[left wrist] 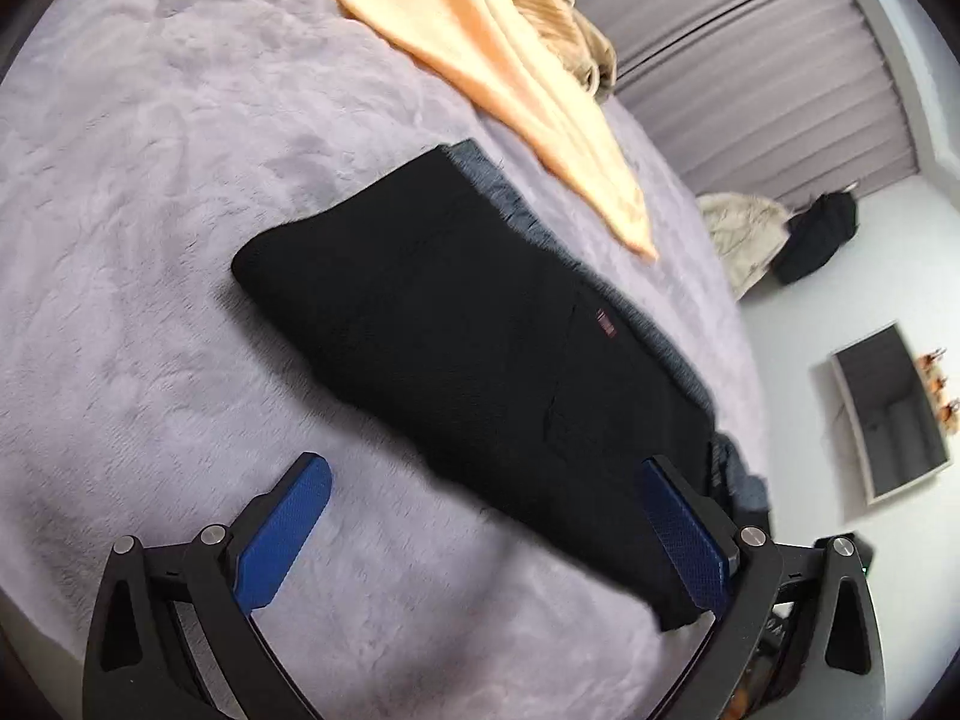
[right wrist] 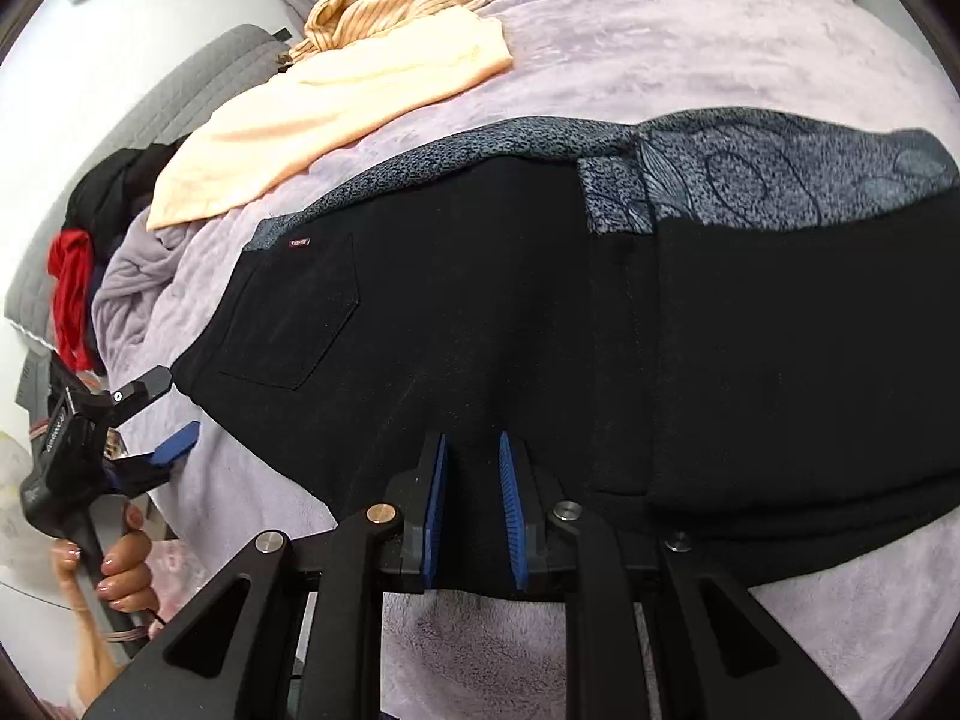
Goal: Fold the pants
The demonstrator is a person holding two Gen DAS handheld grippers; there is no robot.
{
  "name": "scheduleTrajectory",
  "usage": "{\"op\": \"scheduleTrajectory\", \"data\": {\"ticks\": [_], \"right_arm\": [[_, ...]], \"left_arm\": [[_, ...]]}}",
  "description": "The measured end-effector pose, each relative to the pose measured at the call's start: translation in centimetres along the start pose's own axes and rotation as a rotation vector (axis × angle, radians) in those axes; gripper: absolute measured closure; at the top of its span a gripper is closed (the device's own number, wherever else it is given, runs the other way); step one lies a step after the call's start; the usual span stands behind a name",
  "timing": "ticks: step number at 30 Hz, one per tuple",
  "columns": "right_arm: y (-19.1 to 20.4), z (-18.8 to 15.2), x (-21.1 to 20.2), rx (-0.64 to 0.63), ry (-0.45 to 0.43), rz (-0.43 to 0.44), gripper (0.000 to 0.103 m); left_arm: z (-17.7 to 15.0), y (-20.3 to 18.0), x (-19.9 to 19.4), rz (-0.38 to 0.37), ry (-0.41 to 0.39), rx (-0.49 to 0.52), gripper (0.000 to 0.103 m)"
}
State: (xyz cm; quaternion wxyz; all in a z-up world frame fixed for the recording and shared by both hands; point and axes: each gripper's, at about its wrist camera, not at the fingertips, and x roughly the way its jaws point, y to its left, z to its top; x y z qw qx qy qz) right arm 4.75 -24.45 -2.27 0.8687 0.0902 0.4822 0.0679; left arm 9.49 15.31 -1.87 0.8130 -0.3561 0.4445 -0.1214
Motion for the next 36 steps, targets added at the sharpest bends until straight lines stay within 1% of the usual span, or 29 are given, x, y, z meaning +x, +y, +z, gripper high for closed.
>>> {"op": "scheduleTrajectory", "data": {"ticks": [3,4,6,9,10,12,14,16,17,18,19,20,21,22,23,24,25,26,28,29,30,32,34,36], "right_arm": [[0.6,-0.2,0.2,-0.035,0.001,-0.032,0.083],[0.8,-0.2,0.2,-0.049,0.001,-0.046,0.083],[1.1,-0.2,0.2,-0.061,0.0,-0.063,0.083],[1.1,-0.1,0.3,-0.048,-0.001,-0.057,0.083],[1.2,-0.1,0.5,-0.045,-0.001,-0.055,0.083],[1.5,0.0,0.8,-0.049,-0.001,-0.057,0.083],[1.6,0.1,0.8,-0.055,0.0,-0.065,0.083],[1.6,0.0,0.8,-0.055,-0.002,-0.066,0.083],[1.6,0.0,0.8,-0.053,-0.004,-0.065,0.083],[1.6,0.0,0.8,-0.053,-0.006,-0.063,0.083],[1.5,-0.1,0.8,-0.054,-0.008,-0.062,0.083],[1.6,-0.1,0.8,-0.058,-0.01,-0.063,0.083],[1.6,-0.1,0.8,-0.06,-0.009,-0.066,0.083],[1.8,-0.1,0.7,-0.06,-0.008,-0.07,0.083],[2.1,0.1,0.5,-0.063,0.003,-0.075,0.082],[2.5,0.5,0.2,-0.075,0.018,-0.075,0.08],[2.9,1.1,-0.2,-0.087,0.031,-0.061,0.08],[3.4,1.8,-0.8,-0.1,0.033,-0.036,0.078],[5.3,3.9,-2.0,-0.153,0.044,0.004,0.057],[6.4,4.9,-2.4,-0.183,0.06,0.012,0.031],[8.0,6.3,-2.8,-0.219,0.077,0.029,0.019],[11.4,8.6,-3.4,-0.3,0.091,0.079,0.019],[15.3,10.9,-3.5,-0.388,0.115,0.103,0.019],[19.2,12.9,-2.5,-0.457,0.181,0.103,0.019]], "left_arm": [[0.6,-0.2,0.9,-0.114,0.01,-0.015,0.001],[0.8,-0.2,1.3,-0.132,0.019,-0.022,0.001],[1.1,-0.3,2.2,-0.107,0.02,-0.022,0.001],[1.2,-0.6,2.9,-0.077,-0.006,0.007,0.001],[1.5,-0.9,3.2,-0.055,-0.012,0.026,0.001],[2.1,-1.5,4.0,0.012,-0.016,0.072,0.001],[2.4,-2.3,4.5,0.063,-0.022,0.097,0.001],[2.3,-3.4,4.2,0.101,-0.06,0.126,0.001],[2.0,-4.3,3.9,0.13,-0.092,0.166,0.007],[1.6,-5.1,3.6,0.175,-0.122,0.215,0.01],[1.3,-6.0,3.6,0.23,-0.142,0.268,0.02],[1.2,-6.7,3.9,0.29,-0.156,0.31,0.033],[1.0,-7.2,4.1,0.351,-0.165,0.342,0.04],[0.9,-7.4,4.3,0.404,-0.172,0.366,0.052],[0.7,-7.6,4.5,0.437,-0.18,0.391,0.054],[0.4,-7.8,4.6,0.453,-0.191,0.418,0.055],[-0.1,-8.0,4.6,0.481,-0.208,0.461,0.057],[-0.9,-8.6,5.0,0.527,-0.229,0.528,0.057],[-2.4,-9.4,5.5,0.611,-0.266,0.642,0.057],[-3.1,-9.8,5.9,0.649,-0.284,0.692,0.057],[-3.6,-10.1,6.0,0.674,-0.298,0.724,0.057],[-4.3,-10.5,6.2,0.704,-0.319,0.766,0.057],[-4.6,-10.6,6.1,0.719,-0.328,0.788,0.057],[-4.9,-10.8,6.1,0.732,-0.335,0.809,0.057]]}}
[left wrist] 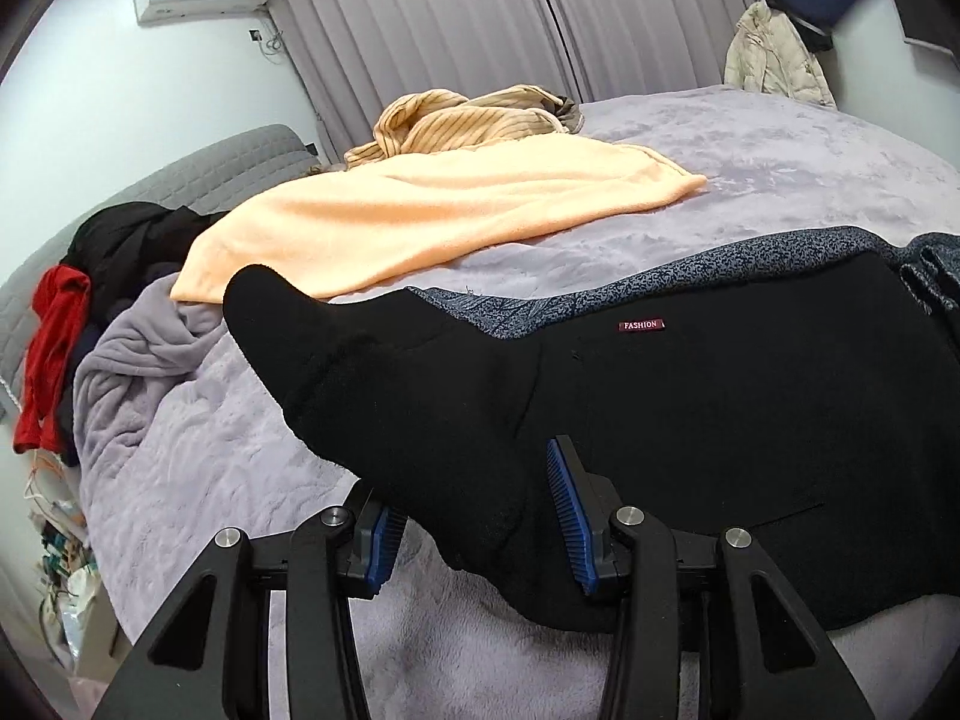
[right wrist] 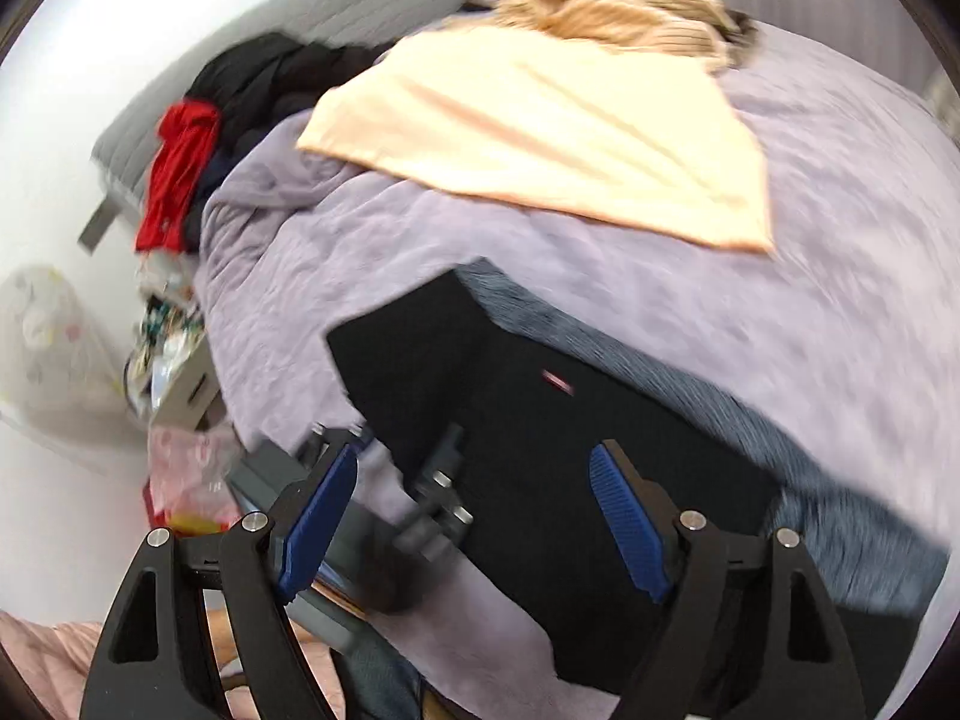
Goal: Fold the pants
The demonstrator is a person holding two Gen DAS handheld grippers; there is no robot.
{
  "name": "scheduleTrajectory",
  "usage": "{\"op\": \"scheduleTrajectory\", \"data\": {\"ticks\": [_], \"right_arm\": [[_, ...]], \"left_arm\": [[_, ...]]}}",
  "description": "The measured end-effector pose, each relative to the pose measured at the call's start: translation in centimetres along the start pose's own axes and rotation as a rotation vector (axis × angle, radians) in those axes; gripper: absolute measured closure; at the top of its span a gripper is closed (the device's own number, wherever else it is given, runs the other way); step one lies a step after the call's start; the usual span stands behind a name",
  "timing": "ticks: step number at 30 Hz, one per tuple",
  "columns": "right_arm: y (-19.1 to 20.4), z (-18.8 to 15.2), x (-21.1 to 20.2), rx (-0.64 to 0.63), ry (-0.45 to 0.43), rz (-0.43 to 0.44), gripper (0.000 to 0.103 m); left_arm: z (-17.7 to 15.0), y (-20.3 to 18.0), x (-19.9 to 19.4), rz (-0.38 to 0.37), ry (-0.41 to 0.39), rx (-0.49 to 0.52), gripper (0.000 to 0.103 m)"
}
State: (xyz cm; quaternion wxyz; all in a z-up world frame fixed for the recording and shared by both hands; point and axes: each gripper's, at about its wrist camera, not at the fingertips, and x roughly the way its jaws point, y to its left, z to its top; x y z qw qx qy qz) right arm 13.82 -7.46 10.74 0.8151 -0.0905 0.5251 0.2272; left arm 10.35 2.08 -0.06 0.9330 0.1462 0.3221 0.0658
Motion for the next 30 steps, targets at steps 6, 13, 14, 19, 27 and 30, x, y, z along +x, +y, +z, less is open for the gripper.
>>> {"op": "scheduleTrajectory", "data": {"ticks": [6,13,14,19,27,30], "right_arm": [[7.2,6.4,7.7,-0.178,0.227,0.023,0.02],[9.8,5.9,16.1,-0.309,0.448,-0.043,0.052],[9.3,5.7,16.7,-0.306,0.462,-0.062,0.081],[6.6,5.8,13.4,-0.234,0.341,-0.002,0.085],[-1.6,2.6,2.0,0.025,0.076,0.235,0.086],[-4.3,0.4,-2.6,0.085,-0.031,0.299,0.086]], "left_arm": [[-0.4,-0.1,-0.4,0.01,-0.02,0.018,0.057],[-0.7,0.0,-0.3,0.009,-0.025,0.026,0.057],[-0.8,0.1,-0.2,0.001,-0.018,0.024,0.057],[-0.1,-0.1,-1.9,-0.054,-0.073,0.036,0.057],[4.6,-1.8,-7.8,-0.181,-0.189,0.023,0.057],[6.4,-3.7,-10.6,-0.216,-0.243,0.053,0.057]]}}
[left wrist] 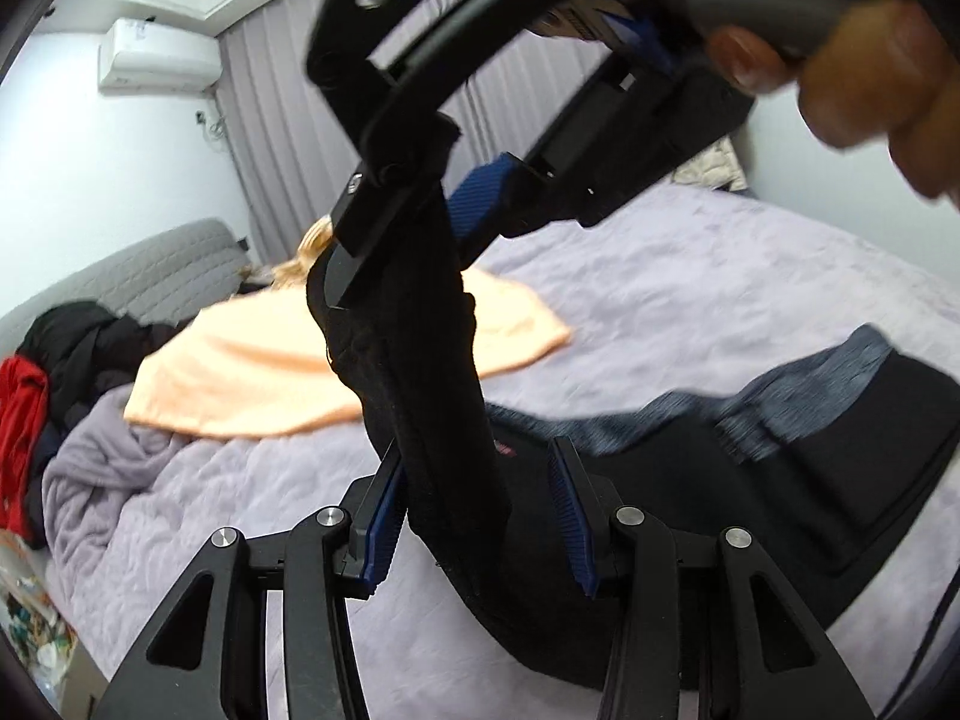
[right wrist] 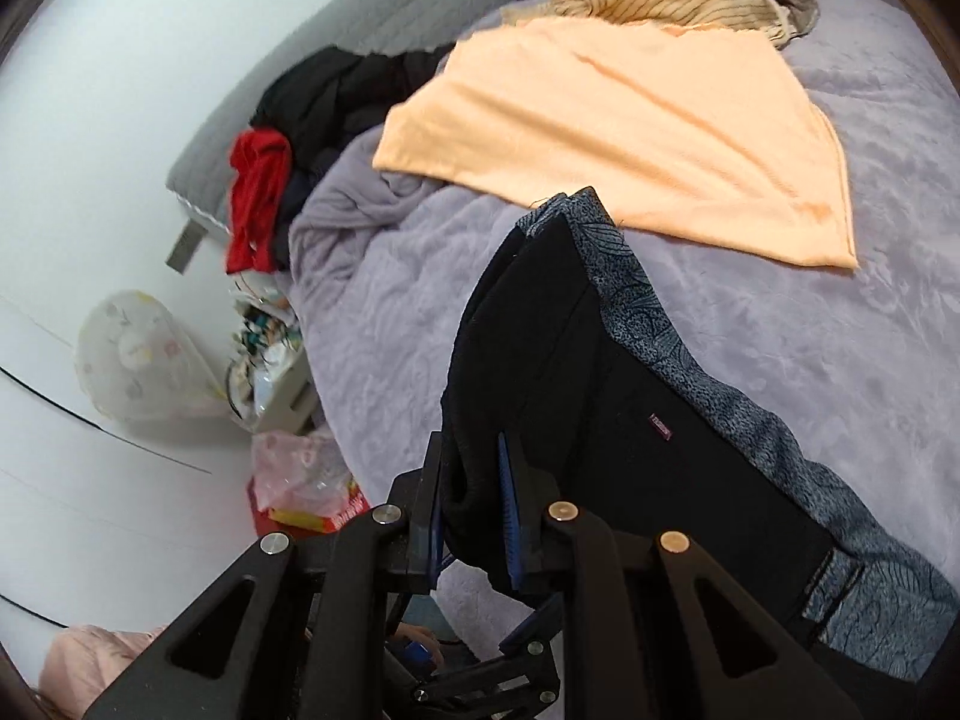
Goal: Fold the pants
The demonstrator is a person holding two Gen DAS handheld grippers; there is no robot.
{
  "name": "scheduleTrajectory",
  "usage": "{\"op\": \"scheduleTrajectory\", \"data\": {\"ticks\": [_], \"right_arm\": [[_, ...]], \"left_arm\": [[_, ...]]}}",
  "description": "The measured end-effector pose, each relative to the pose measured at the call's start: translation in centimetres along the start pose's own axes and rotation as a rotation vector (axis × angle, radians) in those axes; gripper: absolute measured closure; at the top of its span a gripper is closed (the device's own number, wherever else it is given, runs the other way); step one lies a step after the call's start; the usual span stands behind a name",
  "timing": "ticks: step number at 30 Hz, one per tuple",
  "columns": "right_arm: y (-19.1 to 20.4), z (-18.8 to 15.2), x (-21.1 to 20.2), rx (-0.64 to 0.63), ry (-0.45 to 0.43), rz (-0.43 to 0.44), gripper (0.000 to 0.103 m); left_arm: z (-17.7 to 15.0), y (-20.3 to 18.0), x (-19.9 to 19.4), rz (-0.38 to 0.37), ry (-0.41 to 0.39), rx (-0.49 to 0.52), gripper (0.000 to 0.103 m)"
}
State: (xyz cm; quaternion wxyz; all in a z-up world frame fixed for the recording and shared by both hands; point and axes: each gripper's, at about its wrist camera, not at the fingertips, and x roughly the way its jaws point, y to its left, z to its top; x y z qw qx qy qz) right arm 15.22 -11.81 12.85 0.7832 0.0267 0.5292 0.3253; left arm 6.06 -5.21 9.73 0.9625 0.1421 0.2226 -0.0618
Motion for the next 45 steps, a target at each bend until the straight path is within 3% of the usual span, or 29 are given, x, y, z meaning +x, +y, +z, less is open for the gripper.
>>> {"op": "scheduleTrajectory", "data": {"ticks": [8,15,19,24,29,34,37,41,45], "right_arm": [[-4.0,-7.9,-12.8,0.079,-0.26,0.035,0.085],[-11.1,-17.4,-21.1,0.229,-0.461,0.061,0.085],[-16.3,-23.0,-22.5,0.352,-0.525,0.049,0.085],[-24.2,-28.2,-18.9,0.564,-0.485,0.003,0.084],[-28.0,-30.9,-17.3,0.666,-0.557,0.166,0.084],[-26.7,-29.9,-17.6,0.617,-0.543,0.062,0.08],[-26.1,-30.2,-18.5,0.617,-0.564,-0.026,0.078],[-25.2,-31.5,-20.8,0.607,-0.614,-0.193,0.075],[-23.2,-31.7,-22.8,0.561,-0.66,-0.204,0.075]], "left_arm": [[5.4,-9.3,-3.5,-0.164,-0.083,0.093,0.057],[6.4,-19.4,-4.6,-0.28,-0.1,0.277,0.057],[5.0,-25.3,-3.7,-0.354,-0.037,0.369,0.057],[2.2,-29.5,-0.1,-0.406,0.167,0.426,0.057],[2.6,-28.2,-0.7,-0.447,0.184,0.438,0.052],[5.2,-23.5,-0.9,-0.477,0.207,0.306,0.051],[6.9,-19.0,0.9,-0.442,0.247,0.148,0.022],[7.1,-13.9,2.9,-0.345,0.284,0.037,0.022],[4.3,-11.2,4.3,-0.313,0.36,-0.008,0.022]]}}
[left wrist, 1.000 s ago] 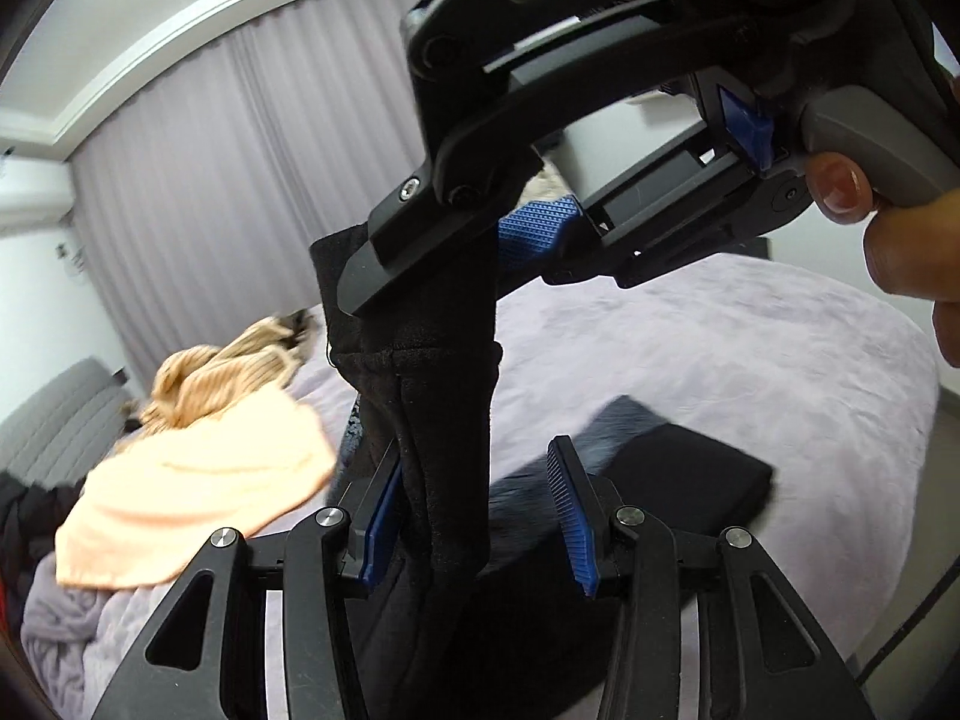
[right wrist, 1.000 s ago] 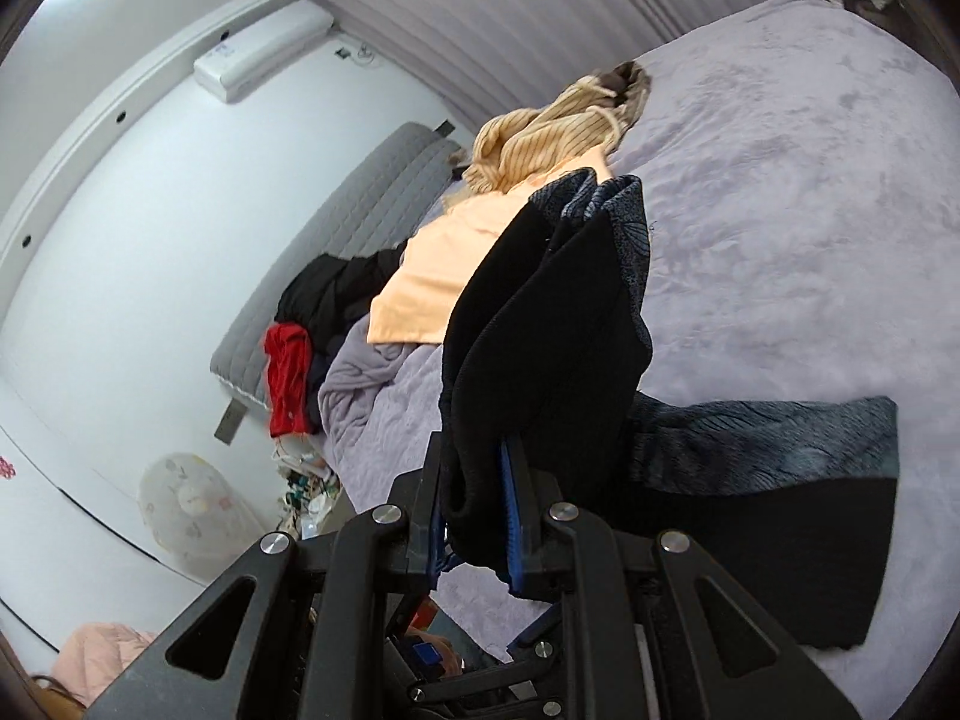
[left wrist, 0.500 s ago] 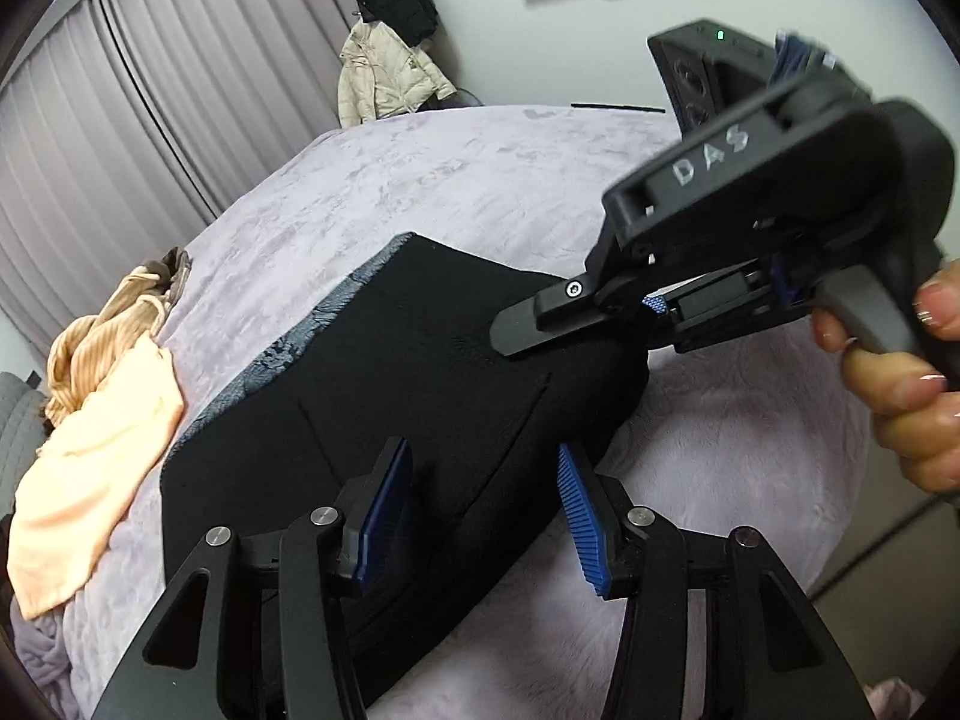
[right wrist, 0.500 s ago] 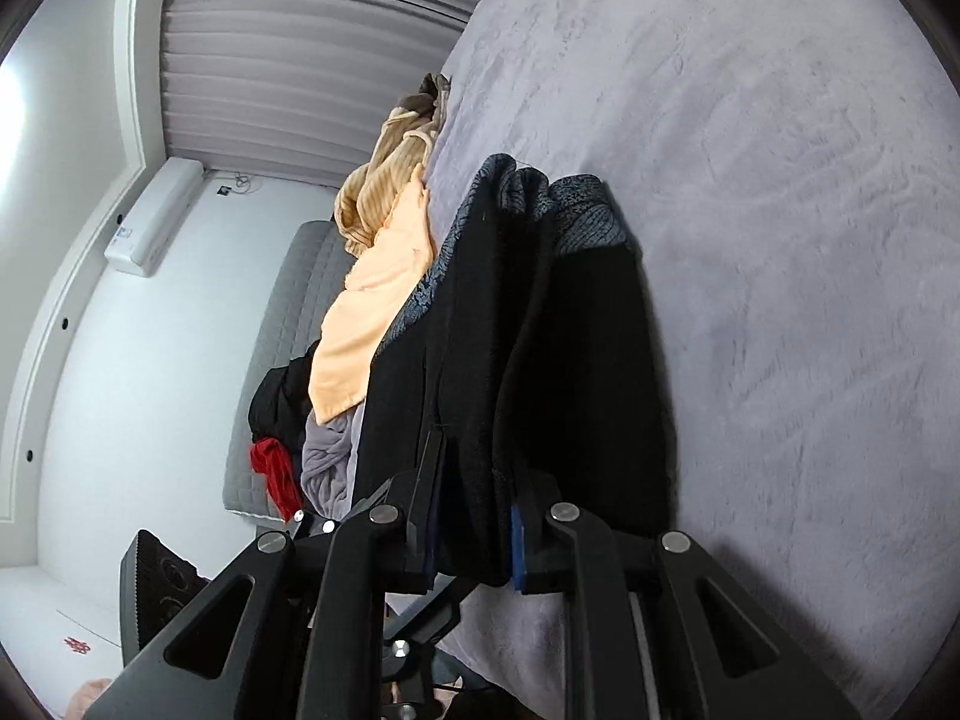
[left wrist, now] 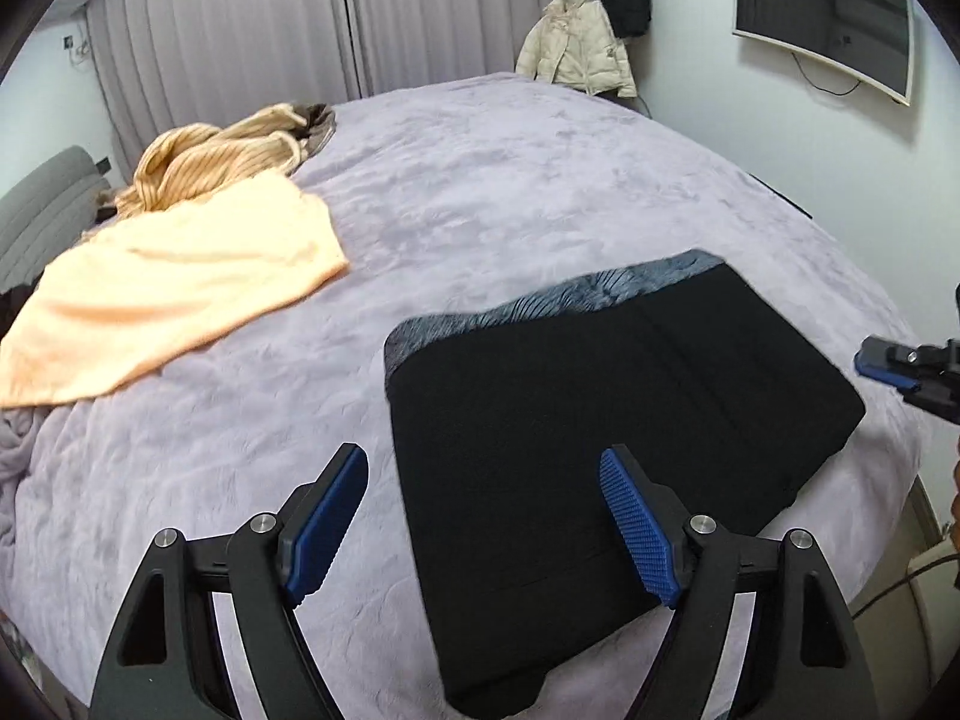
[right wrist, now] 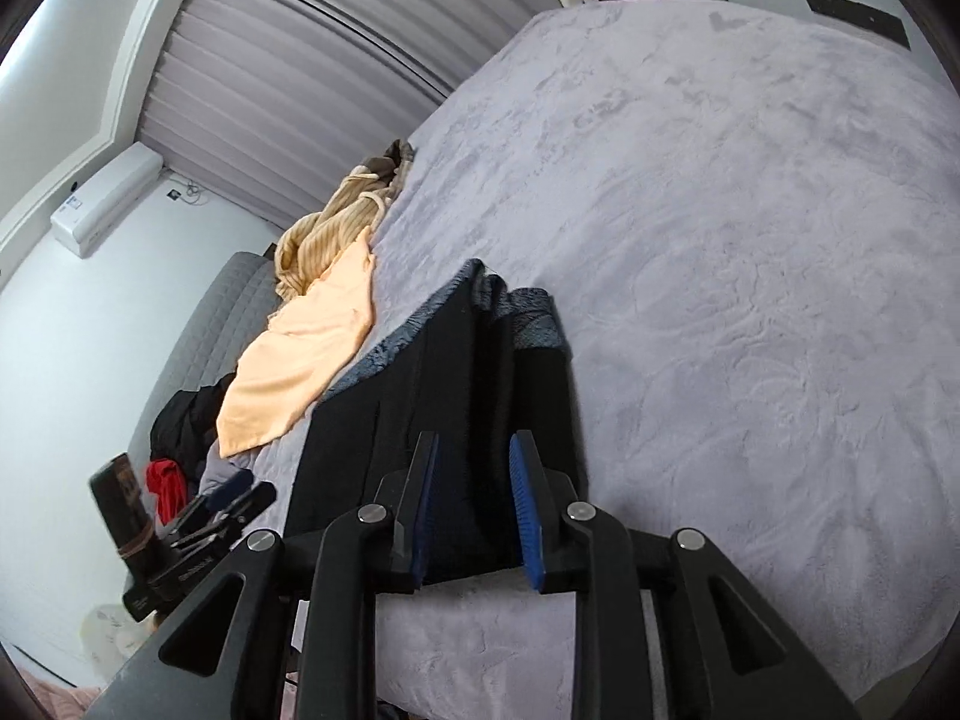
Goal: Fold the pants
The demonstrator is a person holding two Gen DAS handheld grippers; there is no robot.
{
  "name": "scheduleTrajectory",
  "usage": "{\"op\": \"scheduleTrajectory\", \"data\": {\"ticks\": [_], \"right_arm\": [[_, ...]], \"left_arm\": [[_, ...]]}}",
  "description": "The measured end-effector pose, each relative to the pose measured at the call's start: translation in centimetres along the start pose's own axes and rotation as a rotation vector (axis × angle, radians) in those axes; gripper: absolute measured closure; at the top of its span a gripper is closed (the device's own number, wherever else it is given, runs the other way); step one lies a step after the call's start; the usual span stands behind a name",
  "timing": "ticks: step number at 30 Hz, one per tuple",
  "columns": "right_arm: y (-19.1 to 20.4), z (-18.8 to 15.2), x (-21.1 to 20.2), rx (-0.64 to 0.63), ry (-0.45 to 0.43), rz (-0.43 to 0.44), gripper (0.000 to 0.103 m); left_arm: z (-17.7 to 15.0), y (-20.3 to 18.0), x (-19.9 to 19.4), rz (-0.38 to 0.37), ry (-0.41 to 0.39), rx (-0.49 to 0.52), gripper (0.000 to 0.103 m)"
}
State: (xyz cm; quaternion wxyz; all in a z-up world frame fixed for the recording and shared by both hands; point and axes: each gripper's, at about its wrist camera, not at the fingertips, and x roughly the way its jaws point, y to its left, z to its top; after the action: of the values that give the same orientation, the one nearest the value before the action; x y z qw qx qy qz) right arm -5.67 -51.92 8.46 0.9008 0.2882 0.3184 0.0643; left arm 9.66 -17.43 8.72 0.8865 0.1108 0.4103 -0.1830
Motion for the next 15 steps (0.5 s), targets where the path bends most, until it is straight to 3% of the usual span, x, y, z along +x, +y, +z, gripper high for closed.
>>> {"op": "scheduleTrajectory", "data": {"ticks": [3,6,10,13,15], "right_arm": [[2.9,-0.5,-0.2,-0.12,0.0,0.018,0.075],[4.8,-1.7,1.7,-0.207,0.055,0.006,0.075],[3.0,-3.4,5.4,-0.164,0.158,-0.118,0.075],[1.9,-3.9,4.6,-0.109,0.114,-0.069,0.075],[1.5,-4.2,4.2,-0.098,0.106,-0.068,0.075]], "left_arm": [[-2.4,1.1,1.5,-0.02,0.084,-0.025,0.022],[-4.8,1.5,2.3,-0.031,0.097,-0.059,0.019],[-6.2,3.3,3.3,-0.065,0.097,-0.173,0.004],[-6.1,4.4,3.2,-0.135,0.141,-0.254,0.004],[-4.8,5.0,2.9,-0.138,0.144,-0.253,0.004]]}}
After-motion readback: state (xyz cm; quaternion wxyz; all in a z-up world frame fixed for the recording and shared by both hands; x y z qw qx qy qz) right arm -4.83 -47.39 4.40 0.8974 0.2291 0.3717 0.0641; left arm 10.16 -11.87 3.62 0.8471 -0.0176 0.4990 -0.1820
